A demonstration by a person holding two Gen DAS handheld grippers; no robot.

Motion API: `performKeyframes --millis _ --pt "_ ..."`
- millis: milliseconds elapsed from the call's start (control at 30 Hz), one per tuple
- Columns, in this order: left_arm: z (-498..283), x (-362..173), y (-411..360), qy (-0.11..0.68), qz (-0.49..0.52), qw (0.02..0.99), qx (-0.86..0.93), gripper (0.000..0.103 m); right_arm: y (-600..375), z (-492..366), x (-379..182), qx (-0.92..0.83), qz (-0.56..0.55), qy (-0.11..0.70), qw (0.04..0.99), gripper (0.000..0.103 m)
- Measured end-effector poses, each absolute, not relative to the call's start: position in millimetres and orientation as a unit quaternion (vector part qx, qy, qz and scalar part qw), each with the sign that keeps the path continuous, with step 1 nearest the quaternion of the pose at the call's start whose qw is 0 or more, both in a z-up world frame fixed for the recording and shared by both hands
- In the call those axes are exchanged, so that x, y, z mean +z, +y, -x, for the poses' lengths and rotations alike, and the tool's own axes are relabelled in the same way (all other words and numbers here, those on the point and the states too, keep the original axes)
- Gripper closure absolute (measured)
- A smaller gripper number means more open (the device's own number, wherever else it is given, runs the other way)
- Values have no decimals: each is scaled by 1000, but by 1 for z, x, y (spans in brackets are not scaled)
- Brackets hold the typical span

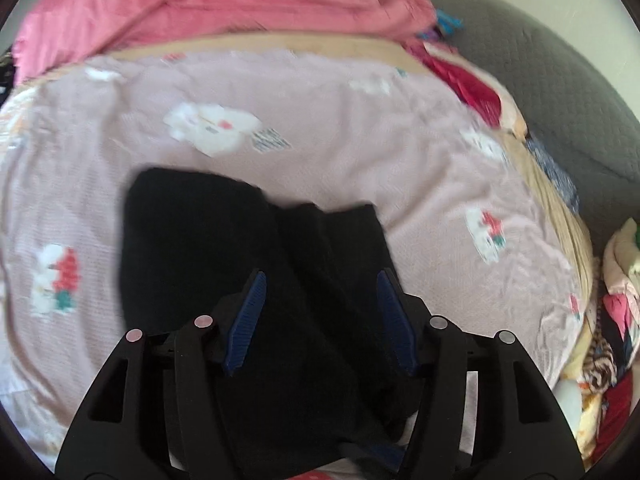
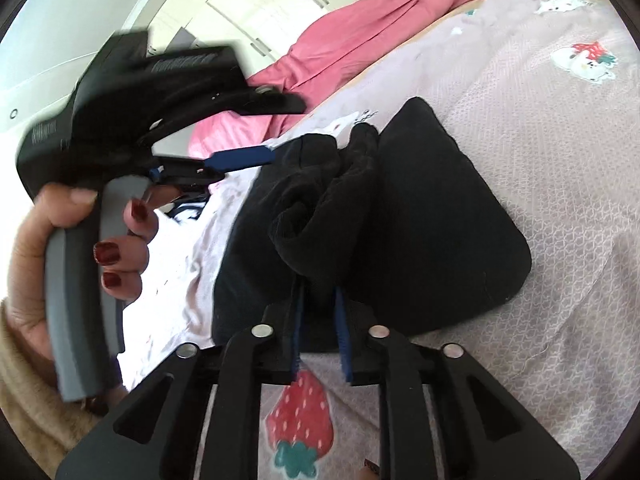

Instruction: Fold small clothes

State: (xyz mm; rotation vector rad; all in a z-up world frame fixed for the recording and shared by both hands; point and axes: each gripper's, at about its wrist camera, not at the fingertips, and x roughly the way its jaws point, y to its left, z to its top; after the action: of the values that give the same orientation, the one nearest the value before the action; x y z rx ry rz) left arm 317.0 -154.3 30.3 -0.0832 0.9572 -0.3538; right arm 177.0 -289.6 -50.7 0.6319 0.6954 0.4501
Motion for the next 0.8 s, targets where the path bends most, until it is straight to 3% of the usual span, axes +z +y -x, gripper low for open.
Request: performKeyframes --millis 33,100,333,433,533,667,800 --pt "-316 33 -146 451 42 877 -159 52 -291 -177 -46 225 -299 333 865 75" --pt "-315 33 -122 442 42 887 -126 51 -297 -185 -38 244 -303 337 857 31" --pt "-312 0 -64 462 15 886 -47 51 -294 -257 -30 253 -306 425 813 28" --pt "-309 -9 -54 463 14 885 -49 44 -285 -281 -30 260 -308 445 800 28" --pt "-305 -12 -51 461 9 886 -54 44 -276 -299 -26 266 -299 454 796 40" --pt "-305 -11 -53 462 11 885 -57 44 -270 -309 -29 263 -277 456 803 76" --pt "-303 -10 -58 459 16 886 -68 44 -267 -299 -11 272 -215 417 840 83"
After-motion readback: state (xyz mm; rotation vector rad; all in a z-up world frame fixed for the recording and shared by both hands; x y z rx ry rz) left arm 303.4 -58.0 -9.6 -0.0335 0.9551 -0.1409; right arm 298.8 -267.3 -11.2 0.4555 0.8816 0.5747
